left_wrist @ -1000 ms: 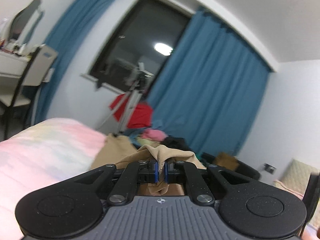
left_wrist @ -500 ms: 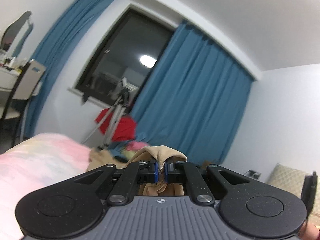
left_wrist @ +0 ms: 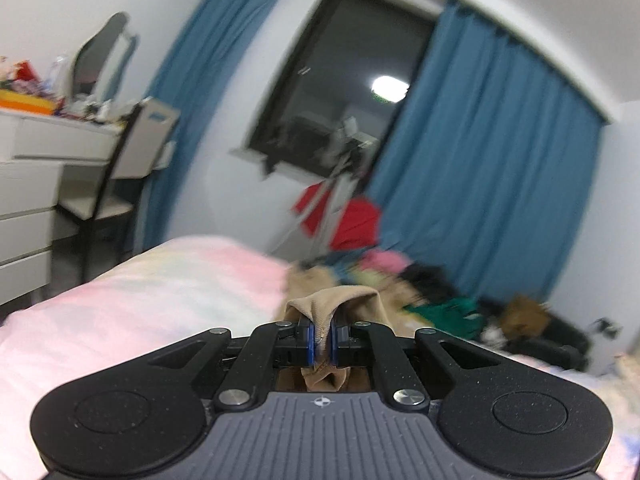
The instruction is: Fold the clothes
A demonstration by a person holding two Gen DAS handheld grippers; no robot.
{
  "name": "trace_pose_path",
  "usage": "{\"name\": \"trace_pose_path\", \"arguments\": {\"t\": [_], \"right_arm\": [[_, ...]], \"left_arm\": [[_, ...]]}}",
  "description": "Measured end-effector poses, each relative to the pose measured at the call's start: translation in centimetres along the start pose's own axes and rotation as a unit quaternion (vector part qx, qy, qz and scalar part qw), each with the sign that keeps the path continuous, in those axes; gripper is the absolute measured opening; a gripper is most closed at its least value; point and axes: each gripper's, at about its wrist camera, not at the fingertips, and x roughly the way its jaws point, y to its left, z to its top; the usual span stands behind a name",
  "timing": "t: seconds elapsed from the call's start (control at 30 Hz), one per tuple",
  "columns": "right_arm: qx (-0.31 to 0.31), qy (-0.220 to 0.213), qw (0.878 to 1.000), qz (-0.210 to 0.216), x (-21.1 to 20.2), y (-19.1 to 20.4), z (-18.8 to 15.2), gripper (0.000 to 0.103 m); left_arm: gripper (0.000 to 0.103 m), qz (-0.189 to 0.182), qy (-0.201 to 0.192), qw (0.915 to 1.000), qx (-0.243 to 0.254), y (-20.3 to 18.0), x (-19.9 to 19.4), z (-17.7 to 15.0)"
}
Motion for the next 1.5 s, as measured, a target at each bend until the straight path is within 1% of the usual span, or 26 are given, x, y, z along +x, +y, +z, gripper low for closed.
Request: {"name": "trace_pose_path", "arguments": {"t": [0.1,0.17,0.23,0.3,0.33,0.37,0.47,0.5,0.53,0.6,0.63,0.7,0.77,0.83,0.93,0.97,1.03,1.1,1.13,1.2,1.23,1.27,1.33,1.43,1.47,1.5], "right_arm": [[-0.043,0.013,0.999,-0.029,2.1,0.7,0.1,0.059],[-0.060,0.035,0.997,-0.026,3.1,1.1,-0.7,0.059],[-0.077,0.037,0.996,-0.028,3.1,1.5,-1.0,0.057],[-0.088,0.035,0.995,-0.034,2.6,1.7,-1.2,0.043],[-0.086,0.031,0.995,-0.042,2.3,1.6,-1.2,0.028],[-0.080,0.027,0.995,-0.047,2.1,1.3,-1.1,0.019],[-0.003,0.000,1.000,-0.022,0.5,-1.0,-0.1,0.016],[0.017,-0.015,1.000,-0.018,-0.2,-1.6,0.3,0.016],[0.037,-0.036,0.999,-0.013,-1.3,-2.2,0.7,0.016],[0.065,-0.074,0.995,-0.008,-3.4,-3.2,1.4,0.015],[0.078,-0.091,0.993,-0.005,-4.4,-3.7,1.6,0.015],[0.106,-0.116,0.988,0.002,-6.1,-5.0,1.9,0.015],[0.136,-0.136,0.981,0.010,-7.6,-6.4,2.0,0.015],[0.160,-0.151,0.975,0.014,-8.5,-7.6,2.2,0.015],[0.185,-0.176,0.967,0.018,-9.6,-9.1,2.4,0.015],[0.190,-0.183,0.964,0.019,-9.9,-9.4,2.5,0.015],[0.198,-0.200,0.959,0.019,-10.8,-10.0,2.5,0.015],[0.201,-0.215,0.955,0.019,-11.3,-10.4,2.7,0.015],[0.202,-0.224,0.953,0.020,-11.6,-10.5,2.8,0.015],[0.203,-0.238,0.950,0.020,-12.1,-10.8,2.9,0.015],[0.203,-0.242,0.949,0.018,-12.3,-10.9,3.0,0.015],[0.203,-0.247,0.947,0.017,-12.5,-11.1,3.0,0.015],[0.203,-0.253,0.946,0.013,-12.8,-11.6,3.0,0.015],[0.198,-0.257,0.946,0.002,-12.7,-12.0,3.0,0.015],[0.197,-0.256,0.946,-0.001,-12.6,-12.1,3.0,0.015],[0.198,-0.252,0.947,-0.004,-12.4,-12.2,2.9,0.015]], "left_arm": [[0.008,0.054,0.039,0.9977,0.012,0.9,2.2,-0.5],[0.008,0.082,0.063,0.9941,0.032,1.2,3.7,-0.5],[0.008,0.106,0.089,0.9890,0.052,1.5,5.4,-0.4],[0.008,0.121,0.123,0.9831,0.063,2.0,6.8,-0.7],[0.008,0.123,0.134,0.9811,0.065,2.2,7.2,-0.9],[0.008,0.121,0.139,0.9810,0.063,2.2,6.9,-1.0],[0.011,0.112,0.152,0.9804,0.055,2.2,6.3,-1.2],[0.022,0.109,0.157,0.9802,0.052,2.2,6.1,-1.3],[0.028,0.107,0.161,0.9799,0.049,2.2,5.8,-1.3],[0.044,0.101,0.170,0.9792,0.044,2.1,5.4,-1.5],[0.047,0.098,0.175,0.9788,0.041,2.1,5.2,-1.6],[0.058,0.095,0.177,0.9790,0.036,2.2,4.0,-1.5],[0.060,0.088,0.171,0.9806,0.036,1.9,2.3,-1.1],[0.061,0.076,0.160,0.9824,0.057,0.9,0.2,-0.7],[0.068,0.038,0.136,0.9806,0.136,-1.7,-2.7,-0.3],[0.072,0.021,0.124,0.9783,0.164,-2.6,-3.5,-0.5],[0.073,-0.007,0.098,0.9696,0.224,-4.6,-4.9,-1.1],[0.073,-0.048,0.078,0.9560,0.279,-6.6,-6.0,-2.2],[0.073,-0.070,0.071,0.9467,0.306,-7.6,-6.3,-2.9],[0.073,-0.114,0.068,0.9231,0.361,-9.5,-6.6,-4.9],[0.073,-0.130,0.069,0.9084,0.391,-10.4,-6.7,-6.1],[0.074,-0.134,0.075,0.8918,0.426,-11.3,-6.5,-7.5],[0.074,-0.119,0.089,0.8583,0.491,-12.5,-5.9,-10.5],[0.074,-0.076,0.104,0.8029,0.582,-13.3,-4.5,-14.7],[0.074,-0.058,0.103,0.7871,0.605,-13.2,-4.0,-15.7],[0.074,-0.038,0.102,0.7764,0.621,-13.0,-3.5,-16.4]]}}
